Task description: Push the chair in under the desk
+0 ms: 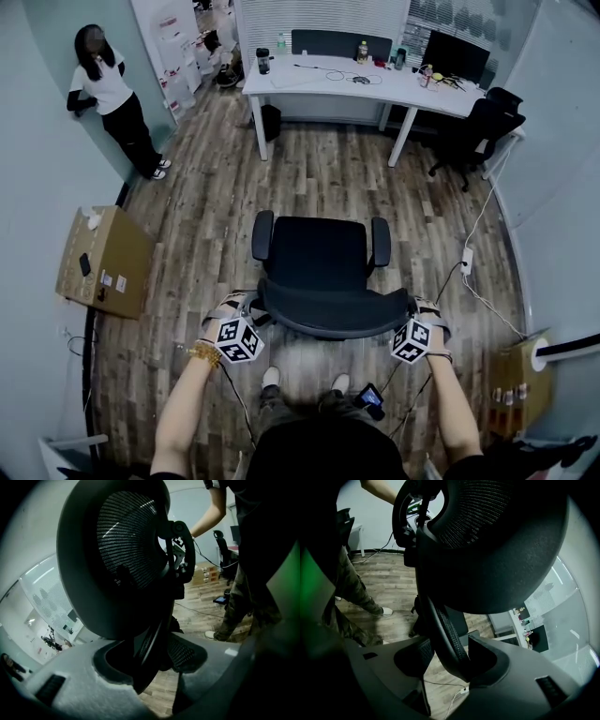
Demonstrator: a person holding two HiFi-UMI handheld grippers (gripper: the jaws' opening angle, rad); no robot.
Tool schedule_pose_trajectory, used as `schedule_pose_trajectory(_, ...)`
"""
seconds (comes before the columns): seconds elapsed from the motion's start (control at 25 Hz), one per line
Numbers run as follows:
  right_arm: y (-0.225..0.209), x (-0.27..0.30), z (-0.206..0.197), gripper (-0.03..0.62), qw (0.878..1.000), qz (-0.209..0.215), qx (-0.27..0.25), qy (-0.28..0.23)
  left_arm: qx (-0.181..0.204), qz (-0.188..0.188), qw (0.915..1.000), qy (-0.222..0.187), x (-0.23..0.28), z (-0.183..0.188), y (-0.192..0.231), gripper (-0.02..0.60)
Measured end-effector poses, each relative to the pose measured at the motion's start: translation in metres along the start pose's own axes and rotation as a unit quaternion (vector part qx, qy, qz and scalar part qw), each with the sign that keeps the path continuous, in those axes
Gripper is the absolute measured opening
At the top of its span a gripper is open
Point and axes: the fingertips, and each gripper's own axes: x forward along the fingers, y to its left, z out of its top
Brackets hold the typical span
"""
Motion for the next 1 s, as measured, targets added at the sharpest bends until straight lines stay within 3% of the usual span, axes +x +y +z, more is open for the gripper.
schedule_pose_trajectory(1.0,-0.072,0.012,-0.087,0.225,0.998,-0.016,-0.053,-0.034,-0.054,0.035,0.9977,0.020,0.060,0.084,-0.010,0.249)
